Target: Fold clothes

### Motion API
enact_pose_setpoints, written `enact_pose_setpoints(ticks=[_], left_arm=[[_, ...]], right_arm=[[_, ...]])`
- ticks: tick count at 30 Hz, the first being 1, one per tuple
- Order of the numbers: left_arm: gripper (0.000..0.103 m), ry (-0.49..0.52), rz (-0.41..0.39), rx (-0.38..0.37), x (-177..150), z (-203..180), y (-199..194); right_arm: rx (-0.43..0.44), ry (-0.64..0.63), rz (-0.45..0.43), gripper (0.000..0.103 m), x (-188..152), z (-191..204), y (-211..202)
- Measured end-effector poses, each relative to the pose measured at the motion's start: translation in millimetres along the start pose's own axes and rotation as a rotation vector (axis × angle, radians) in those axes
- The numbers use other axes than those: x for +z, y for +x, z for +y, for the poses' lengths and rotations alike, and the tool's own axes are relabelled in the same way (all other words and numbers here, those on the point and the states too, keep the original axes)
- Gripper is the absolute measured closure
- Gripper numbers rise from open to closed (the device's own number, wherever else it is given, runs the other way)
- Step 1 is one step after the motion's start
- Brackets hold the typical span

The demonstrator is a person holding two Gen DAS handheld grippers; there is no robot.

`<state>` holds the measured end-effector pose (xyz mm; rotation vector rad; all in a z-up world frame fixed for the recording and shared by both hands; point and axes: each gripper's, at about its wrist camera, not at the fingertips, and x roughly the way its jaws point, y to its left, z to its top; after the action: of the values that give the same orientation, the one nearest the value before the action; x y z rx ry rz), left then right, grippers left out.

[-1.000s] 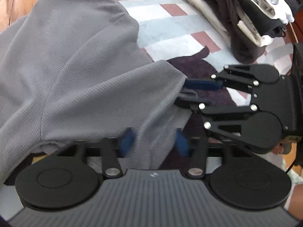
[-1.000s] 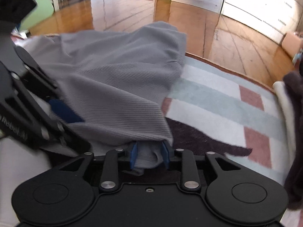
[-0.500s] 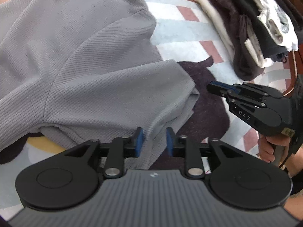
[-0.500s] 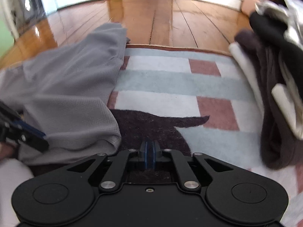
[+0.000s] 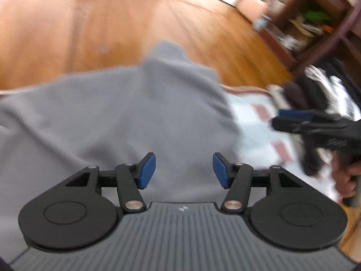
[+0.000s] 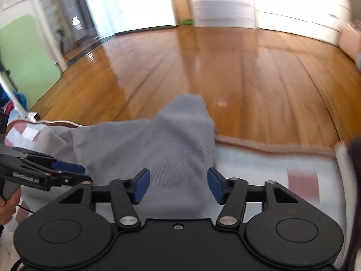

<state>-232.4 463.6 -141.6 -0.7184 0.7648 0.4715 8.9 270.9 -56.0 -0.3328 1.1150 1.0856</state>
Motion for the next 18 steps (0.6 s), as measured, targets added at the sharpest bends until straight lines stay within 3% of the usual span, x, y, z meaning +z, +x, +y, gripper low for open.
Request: enact_pose_setpoints(ticks=[2, 7, 10, 13, 16, 18], left_arm=[[0.031, -0.053, -0.033, 0.023, 8, 16, 0], [0.026, -0.154, -0.113, 0.079, 26, 48, 0], [0.023, -0.195, -0.149, 0.09, 32, 63, 4], [0.023, -0.165, -0.127, 0.165, 45, 75, 23], [0.024, -0.144, -0.09, 0.272, 64, 90, 38], [0.025, -0.178, -0.126, 0.237, 70, 102, 34]], right_arm=[[0.011, 0.0, 0.033, 0.04, 29, 6, 3], [0.036, 0.0, 0.115, 0.04, 100, 21, 10], [-0.001, -0.03, 0.176, 0.04, 138, 40, -7], [-0.071, -0.184, 0.208, 0.04, 165, 70, -10], [-0.071, -0.311, 0.206, 0.04, 178, 82, 26], [-0.042, -0.309, 0.192, 0.04, 184, 77, 52]])
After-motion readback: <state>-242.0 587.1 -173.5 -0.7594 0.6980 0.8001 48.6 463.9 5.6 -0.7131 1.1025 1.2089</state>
